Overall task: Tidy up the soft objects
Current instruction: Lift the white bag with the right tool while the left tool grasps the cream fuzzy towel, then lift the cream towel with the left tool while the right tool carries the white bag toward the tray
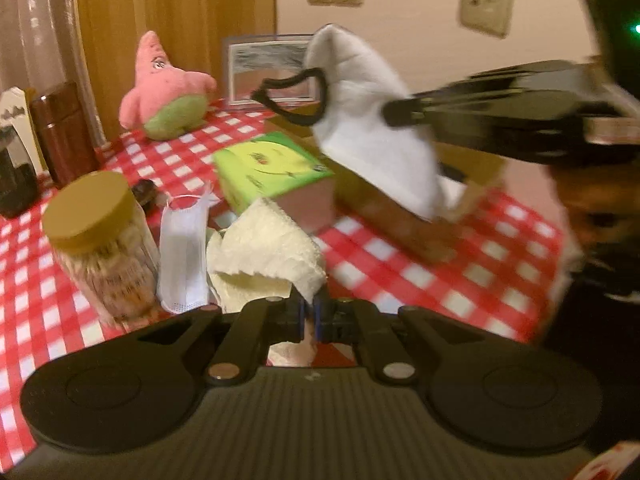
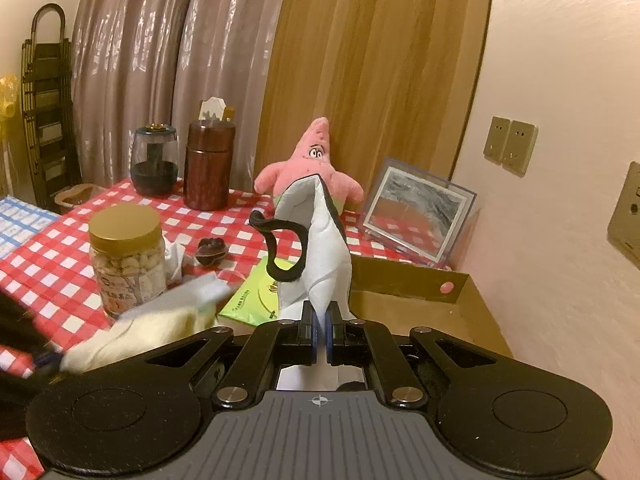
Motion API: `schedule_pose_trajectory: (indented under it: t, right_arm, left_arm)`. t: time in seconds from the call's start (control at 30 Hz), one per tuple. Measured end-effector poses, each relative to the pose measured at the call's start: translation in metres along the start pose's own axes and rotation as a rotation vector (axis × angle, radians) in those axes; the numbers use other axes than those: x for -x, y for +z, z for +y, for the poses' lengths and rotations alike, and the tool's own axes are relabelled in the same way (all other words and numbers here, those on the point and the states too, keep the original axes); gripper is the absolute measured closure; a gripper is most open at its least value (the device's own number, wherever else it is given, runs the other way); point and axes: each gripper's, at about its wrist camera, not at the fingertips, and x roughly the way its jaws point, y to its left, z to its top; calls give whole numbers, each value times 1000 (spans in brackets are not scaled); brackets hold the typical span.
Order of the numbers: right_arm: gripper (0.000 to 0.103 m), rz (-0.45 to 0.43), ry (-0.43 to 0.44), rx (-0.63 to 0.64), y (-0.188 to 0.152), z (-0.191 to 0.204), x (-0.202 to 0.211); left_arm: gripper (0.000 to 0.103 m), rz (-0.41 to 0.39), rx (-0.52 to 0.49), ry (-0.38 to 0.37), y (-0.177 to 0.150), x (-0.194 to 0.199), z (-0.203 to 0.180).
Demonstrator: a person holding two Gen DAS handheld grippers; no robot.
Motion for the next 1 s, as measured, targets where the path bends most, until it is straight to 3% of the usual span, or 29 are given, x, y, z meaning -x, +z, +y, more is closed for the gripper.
schedule_pose_trajectory:
  t: [0.23, 0.5, 0.83, 0.9, 1.0]
  right_arm:
    - [99, -9, 1, -11, 1, 3, 12]
    - [99, -4, -7, -24, -1, 1, 11]
    - [99, -17, -19, -56, 0, -6, 15]
    - [99, -14, -12, -63, -1, -6, 16]
    - [99, -10, -6, -66, -4, -5, 15]
  left_arm:
    - [99, 12, 72, -104, -21, 58, -13]
    - [99, -16, 153, 19, -7, 47, 28]
    - [99, -229, 89, 37, 80, 81, 45]
    - [99, -230, 74, 32, 84, 81, 42]
    - [99, -164, 76, 16, 70, 62, 39]
